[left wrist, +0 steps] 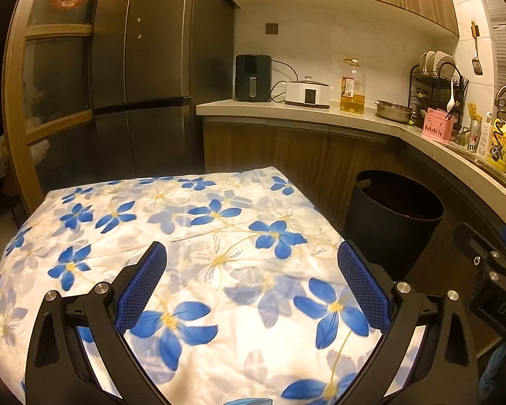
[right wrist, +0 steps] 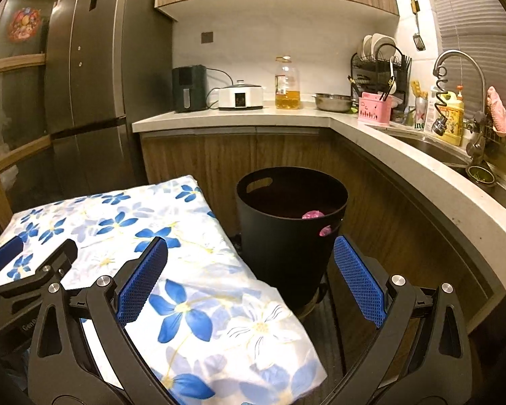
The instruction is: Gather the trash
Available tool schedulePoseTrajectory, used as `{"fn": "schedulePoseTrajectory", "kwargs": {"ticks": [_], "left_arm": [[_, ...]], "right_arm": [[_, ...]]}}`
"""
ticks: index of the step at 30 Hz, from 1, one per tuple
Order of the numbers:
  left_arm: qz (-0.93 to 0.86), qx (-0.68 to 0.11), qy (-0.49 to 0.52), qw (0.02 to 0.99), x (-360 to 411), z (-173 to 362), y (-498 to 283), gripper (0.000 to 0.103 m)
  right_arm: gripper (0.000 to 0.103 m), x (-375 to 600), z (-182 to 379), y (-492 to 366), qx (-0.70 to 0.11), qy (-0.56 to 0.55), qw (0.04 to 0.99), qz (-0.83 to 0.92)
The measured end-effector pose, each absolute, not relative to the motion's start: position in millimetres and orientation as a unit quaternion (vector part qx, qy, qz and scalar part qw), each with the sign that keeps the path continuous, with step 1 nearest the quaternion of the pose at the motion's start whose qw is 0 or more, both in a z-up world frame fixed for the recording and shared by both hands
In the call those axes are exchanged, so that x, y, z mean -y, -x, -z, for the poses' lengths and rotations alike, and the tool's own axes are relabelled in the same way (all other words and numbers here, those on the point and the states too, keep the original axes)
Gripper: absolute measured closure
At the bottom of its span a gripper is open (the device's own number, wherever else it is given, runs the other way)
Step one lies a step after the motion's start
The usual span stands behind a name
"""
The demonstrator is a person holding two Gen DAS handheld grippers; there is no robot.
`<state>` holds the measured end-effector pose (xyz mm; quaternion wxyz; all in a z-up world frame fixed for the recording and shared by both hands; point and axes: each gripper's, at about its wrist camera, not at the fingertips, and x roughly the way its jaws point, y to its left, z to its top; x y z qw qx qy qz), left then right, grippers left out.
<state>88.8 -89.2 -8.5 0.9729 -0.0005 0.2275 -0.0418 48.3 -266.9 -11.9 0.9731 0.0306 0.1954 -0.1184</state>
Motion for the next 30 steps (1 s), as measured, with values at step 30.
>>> {"fn": "schedulePoseTrajectory", "kwargs": {"ticks": [30], "left_arm": [[0.04, -0.21, 0.015, 0.977, 65.9, 2.4, -53.8, 0.006]], "right_arm": [[0.005, 239.5, 3.0, -13.6, -0.184, -0.028, 0.977, 0.105]]}}
